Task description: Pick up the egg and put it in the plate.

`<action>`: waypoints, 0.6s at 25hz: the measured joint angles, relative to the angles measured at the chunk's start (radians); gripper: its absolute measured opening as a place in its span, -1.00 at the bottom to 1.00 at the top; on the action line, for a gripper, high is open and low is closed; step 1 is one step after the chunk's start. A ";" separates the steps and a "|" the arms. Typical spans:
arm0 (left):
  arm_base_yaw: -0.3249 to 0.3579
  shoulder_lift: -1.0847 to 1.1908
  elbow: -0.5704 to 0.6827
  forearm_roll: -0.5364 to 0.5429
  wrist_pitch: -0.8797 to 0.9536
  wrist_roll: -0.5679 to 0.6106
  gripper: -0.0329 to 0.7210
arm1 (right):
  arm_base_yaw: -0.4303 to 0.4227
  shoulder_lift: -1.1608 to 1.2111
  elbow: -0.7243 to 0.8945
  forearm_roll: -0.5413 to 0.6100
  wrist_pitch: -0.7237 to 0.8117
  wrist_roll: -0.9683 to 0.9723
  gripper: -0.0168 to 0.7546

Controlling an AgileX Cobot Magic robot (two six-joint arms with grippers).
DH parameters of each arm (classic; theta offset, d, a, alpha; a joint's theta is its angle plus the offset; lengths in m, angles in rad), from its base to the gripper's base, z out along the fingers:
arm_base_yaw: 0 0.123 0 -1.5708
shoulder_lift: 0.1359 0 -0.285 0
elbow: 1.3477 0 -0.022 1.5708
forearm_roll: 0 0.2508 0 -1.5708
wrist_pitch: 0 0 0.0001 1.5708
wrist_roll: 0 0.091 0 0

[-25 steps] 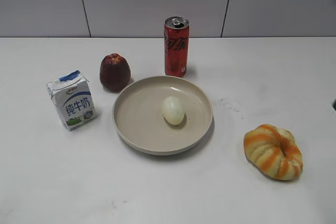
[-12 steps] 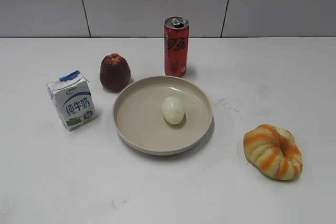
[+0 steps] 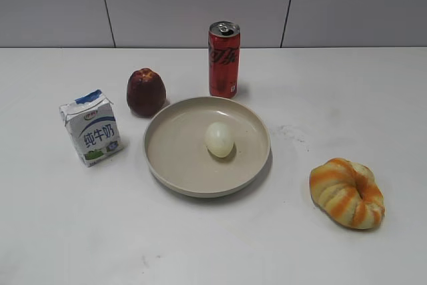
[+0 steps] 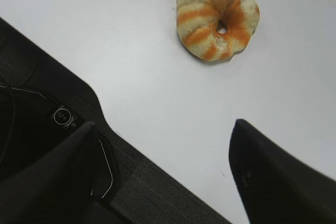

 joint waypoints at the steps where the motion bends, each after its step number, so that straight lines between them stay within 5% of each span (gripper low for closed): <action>1: 0.000 0.000 0.000 0.000 0.000 0.000 -0.28 | 0.000 0.000 0.000 0.000 0.000 0.000 0.59; 7: 0.000 0.000 0.000 0.000 0.000 0.000 -0.28 | -0.038 -0.040 0.000 0.014 -0.002 0.000 0.59; 15: 0.000 0.000 0.000 0.000 0.000 0.000 -0.28 | -0.372 -0.269 0.000 0.024 -0.002 0.000 0.59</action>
